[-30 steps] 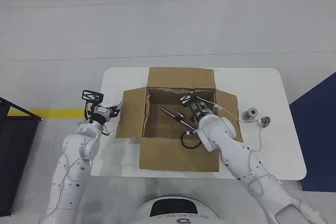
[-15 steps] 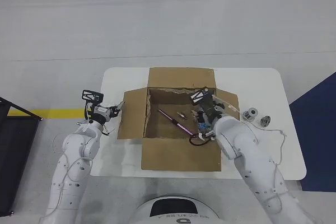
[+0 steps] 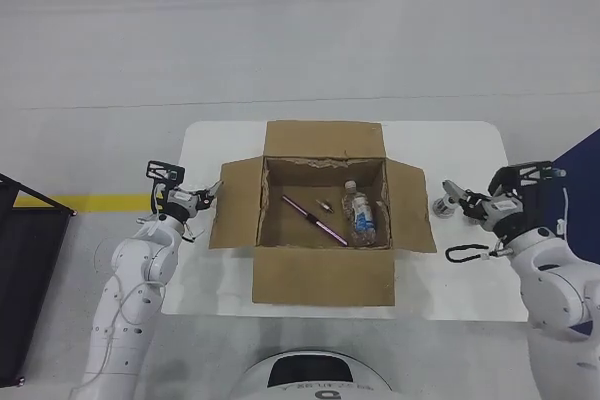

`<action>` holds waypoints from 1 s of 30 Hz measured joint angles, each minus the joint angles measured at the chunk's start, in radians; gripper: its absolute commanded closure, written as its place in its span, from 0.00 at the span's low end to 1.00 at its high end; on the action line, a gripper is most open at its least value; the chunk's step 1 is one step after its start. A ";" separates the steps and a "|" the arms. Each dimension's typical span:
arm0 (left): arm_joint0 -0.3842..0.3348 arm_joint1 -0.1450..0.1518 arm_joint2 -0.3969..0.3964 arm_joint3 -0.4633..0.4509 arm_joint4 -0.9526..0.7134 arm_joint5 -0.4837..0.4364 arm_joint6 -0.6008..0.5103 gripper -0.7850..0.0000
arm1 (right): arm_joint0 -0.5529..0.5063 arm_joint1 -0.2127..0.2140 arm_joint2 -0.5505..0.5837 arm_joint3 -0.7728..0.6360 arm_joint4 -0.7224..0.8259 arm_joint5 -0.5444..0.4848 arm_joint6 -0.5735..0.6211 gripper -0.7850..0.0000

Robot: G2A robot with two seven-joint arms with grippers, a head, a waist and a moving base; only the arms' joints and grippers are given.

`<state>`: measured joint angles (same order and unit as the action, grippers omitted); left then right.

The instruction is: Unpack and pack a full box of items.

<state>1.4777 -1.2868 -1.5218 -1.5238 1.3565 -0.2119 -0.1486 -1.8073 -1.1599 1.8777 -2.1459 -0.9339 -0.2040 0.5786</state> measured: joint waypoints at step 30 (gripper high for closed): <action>0.000 0.000 0.000 0.000 0.000 0.000 0.000 0.00 | 0.481 0.037 -0.122 0.800 -0.271 -0.005 0.318 0.66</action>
<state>1.4777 -1.2868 -1.5218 -1.5238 1.3565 -0.2119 -0.1486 -1.3266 -1.1224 1.7561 -1.3454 -1.2053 -0.2095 0.8964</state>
